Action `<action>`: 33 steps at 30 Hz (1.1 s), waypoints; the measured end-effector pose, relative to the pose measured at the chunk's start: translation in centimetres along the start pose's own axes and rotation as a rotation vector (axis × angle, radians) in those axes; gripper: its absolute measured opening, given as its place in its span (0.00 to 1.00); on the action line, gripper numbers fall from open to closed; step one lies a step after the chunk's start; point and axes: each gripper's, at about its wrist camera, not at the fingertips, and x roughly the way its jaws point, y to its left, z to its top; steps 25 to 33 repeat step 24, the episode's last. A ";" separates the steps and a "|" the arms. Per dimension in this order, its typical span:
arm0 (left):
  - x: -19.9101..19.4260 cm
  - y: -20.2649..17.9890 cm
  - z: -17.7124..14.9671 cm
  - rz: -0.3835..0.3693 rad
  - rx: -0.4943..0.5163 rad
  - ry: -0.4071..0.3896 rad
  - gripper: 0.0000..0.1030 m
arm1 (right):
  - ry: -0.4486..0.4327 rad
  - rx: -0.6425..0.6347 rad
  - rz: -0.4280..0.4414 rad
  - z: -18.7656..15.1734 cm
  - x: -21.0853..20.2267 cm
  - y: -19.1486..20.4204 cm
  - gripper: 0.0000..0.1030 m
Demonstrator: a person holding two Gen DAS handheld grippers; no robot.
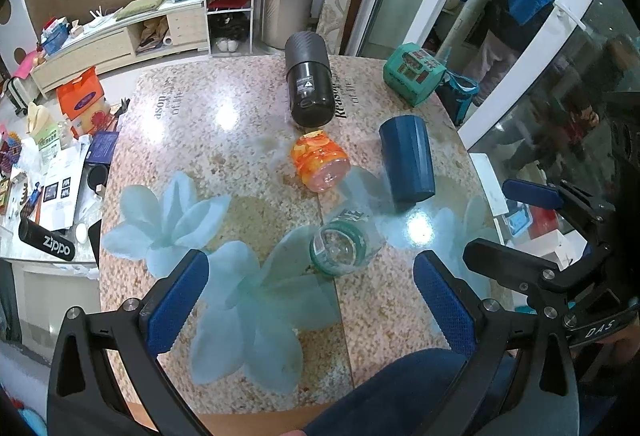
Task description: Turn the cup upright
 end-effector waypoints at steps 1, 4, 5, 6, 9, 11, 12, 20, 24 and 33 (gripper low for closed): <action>0.0 0.0 0.0 -0.002 0.002 0.001 1.00 | -0.001 -0.001 0.000 0.0 0.0 0.0 1.00; 0.1 -0.1 0.1 -0.002 0.001 -0.001 1.00 | 0.002 0.002 0.004 0.0 0.1 -0.1 1.00; 0.1 -0.1 0.1 -0.004 0.002 -0.001 1.00 | 0.001 0.002 0.003 0.0 0.0 -0.1 1.00; 0.1 -0.2 0.1 -0.007 0.003 -0.002 1.00 | 0.001 0.001 0.004 0.0 0.0 -0.1 1.00; 0.1 -0.3 0.1 -0.012 0.006 -0.004 1.00 | -0.001 0.002 0.003 -0.1 -0.1 -0.1 1.00; 0.0 -0.3 0.1 -0.013 0.008 -0.006 1.00 | -0.004 0.003 0.002 -0.1 -0.2 -0.1 1.00; 0.0 -0.4 0.1 -0.015 0.008 -0.007 1.00 | -0.004 0.003 0.001 -0.1 -0.2 -0.1 1.00; -0.1 -0.5 0.1 -0.029 0.008 -0.010 1.00 | -0.019 0.001 -0.003 -0.1 -0.7 -0.1 1.00; -0.2 -0.7 0.1 -0.024 0.011 -0.015 1.00 | -0.019 -0.001 -0.005 -0.1 -0.7 -0.1 1.00; -0.2 -0.7 0.1 -0.024 0.011 -0.015 1.00 | -0.019 -0.001 -0.005 -0.1 -0.7 -0.1 1.00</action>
